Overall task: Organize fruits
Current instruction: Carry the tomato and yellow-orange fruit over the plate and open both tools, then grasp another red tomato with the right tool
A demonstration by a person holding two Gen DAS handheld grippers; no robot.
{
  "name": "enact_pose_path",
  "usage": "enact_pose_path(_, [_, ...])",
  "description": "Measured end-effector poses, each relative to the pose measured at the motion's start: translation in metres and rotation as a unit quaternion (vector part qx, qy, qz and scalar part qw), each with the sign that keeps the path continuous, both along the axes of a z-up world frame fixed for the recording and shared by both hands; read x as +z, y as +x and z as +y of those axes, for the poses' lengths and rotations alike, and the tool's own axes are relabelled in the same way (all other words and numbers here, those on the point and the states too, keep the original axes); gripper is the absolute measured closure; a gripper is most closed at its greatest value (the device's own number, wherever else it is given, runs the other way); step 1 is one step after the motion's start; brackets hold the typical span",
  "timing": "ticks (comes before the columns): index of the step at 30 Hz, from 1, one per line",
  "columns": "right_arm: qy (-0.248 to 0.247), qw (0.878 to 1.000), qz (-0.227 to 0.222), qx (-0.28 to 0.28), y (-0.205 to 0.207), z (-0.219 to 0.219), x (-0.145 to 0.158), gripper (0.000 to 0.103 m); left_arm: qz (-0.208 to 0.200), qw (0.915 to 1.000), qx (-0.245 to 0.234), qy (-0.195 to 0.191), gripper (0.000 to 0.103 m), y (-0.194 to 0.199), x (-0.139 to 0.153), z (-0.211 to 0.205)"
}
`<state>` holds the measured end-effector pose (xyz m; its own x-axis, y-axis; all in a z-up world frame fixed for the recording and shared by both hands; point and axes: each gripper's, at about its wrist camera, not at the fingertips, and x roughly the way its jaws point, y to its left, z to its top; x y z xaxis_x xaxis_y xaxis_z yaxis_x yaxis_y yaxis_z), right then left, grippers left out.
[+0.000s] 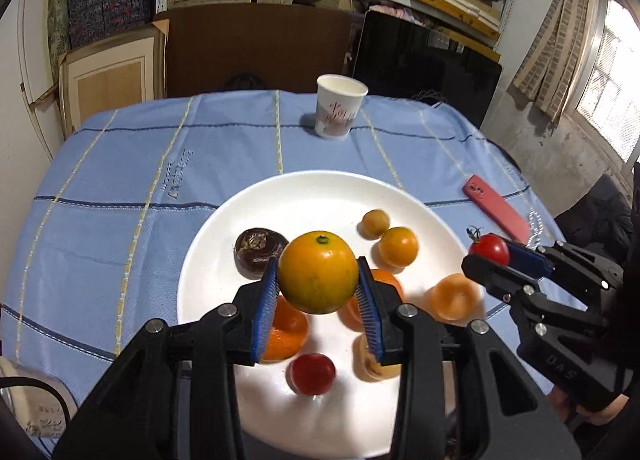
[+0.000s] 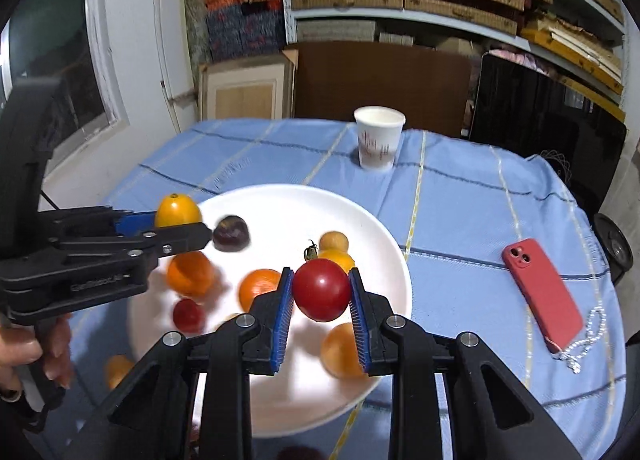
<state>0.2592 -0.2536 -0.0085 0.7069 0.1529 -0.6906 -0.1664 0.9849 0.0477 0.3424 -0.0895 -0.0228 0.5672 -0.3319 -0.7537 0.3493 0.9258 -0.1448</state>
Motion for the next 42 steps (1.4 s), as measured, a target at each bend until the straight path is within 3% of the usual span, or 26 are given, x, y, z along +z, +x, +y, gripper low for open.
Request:
enact_pose_path(2, [0.004, 1.0, 0.007, 0.007, 0.005, -0.001, -0.01, 0.074, 0.008, 1.0, 0.001, 0.004, 0.066, 0.006, -0.009, 0.001])
enact_pose_path(3, [0.003, 1.0, 0.007, 0.008, 0.006, -0.001, -0.012, 0.064, 0.009, 0.9999, 0.0, 0.005, 0.066, 0.008, -0.012, 0.002])
enact_pose_path(4, [-0.003, 1.0, -0.001, 0.004, 0.005, -0.001, -0.012, 0.052, 0.007, 0.9999, -0.001, 0.007, 0.06, 0.008, -0.013, 0.003])
enact_pose_path(5, [-0.007, 1.0, -0.012, 0.0, 0.003, 0.0, -0.01, 0.047, 0.002, 1.0, 0.0, 0.009, 0.043, 0.008, -0.012, 0.003])
enact_pose_path(6, [-0.01, 1.0, -0.019, 0.0, 0.003, 0.0, -0.008, 0.039, -0.01, 0.9999, 0.005, 0.009, 0.035, 0.006, -0.009, 0.004])
enact_pose_path(7, [-0.013, 1.0, -0.024, -0.001, 0.002, 0.0, -0.005, 0.039, -0.019, 0.9998, 0.008, 0.008, 0.027, 0.004, -0.005, 0.005])
enact_pose_path(13, [0.002, 0.999, -0.043, -0.01, -0.032, -0.008, 0.019, 0.039, -0.036, 0.999, 0.021, -0.014, 0.02, -0.029, 0.025, 0.023])
enact_pose_path(18, [0.003, 0.999, -0.042, 0.014, -0.101, 0.0, 0.026, 0.039, -0.069, 0.9974, 0.007, -0.021, 0.013, -0.107, 0.046, 0.054])
enact_pose_path(22, [-0.008, 0.999, -0.021, 0.042, -0.165, 0.019, 0.005, 0.039, -0.097, 0.9951, -0.013, -0.012, 0.008, -0.182, 0.052, 0.076])
enact_pose_path(26, [-0.002, 0.998, 0.008, 0.065, -0.204, 0.043, -0.024, 0.039, -0.09, 0.9955, -0.026, -0.017, 0.007, -0.235, 0.04, 0.092])
enact_pose_path(29, [-0.011, 0.997, 0.026, 0.067, -0.206, 0.062, -0.04, 0.04, -0.083, 0.9962, -0.025, -0.011, 0.007, -0.26, 0.024, 0.096])
enact_pose_path(32, [-0.021, 0.996, 0.05, 0.067, -0.194, 0.075, -0.052, 0.054, -0.062, 0.9977, -0.022, -0.02, 0.007, -0.27, 0.008, 0.102])
enact_pose_path(37, [-0.037, 0.995, 0.061, 0.063, -0.181, 0.085, -0.061, 0.063, -0.042, 0.9984, -0.011, -0.035, 0.007, -0.275, -0.005, 0.112])
enact_pose_path(42, [-0.026, 0.996, 0.07, 0.049, -0.168, 0.084, -0.065, 0.065, -0.039, 0.9987, -0.014, -0.031, 0.007, -0.273, -0.009, 0.11])
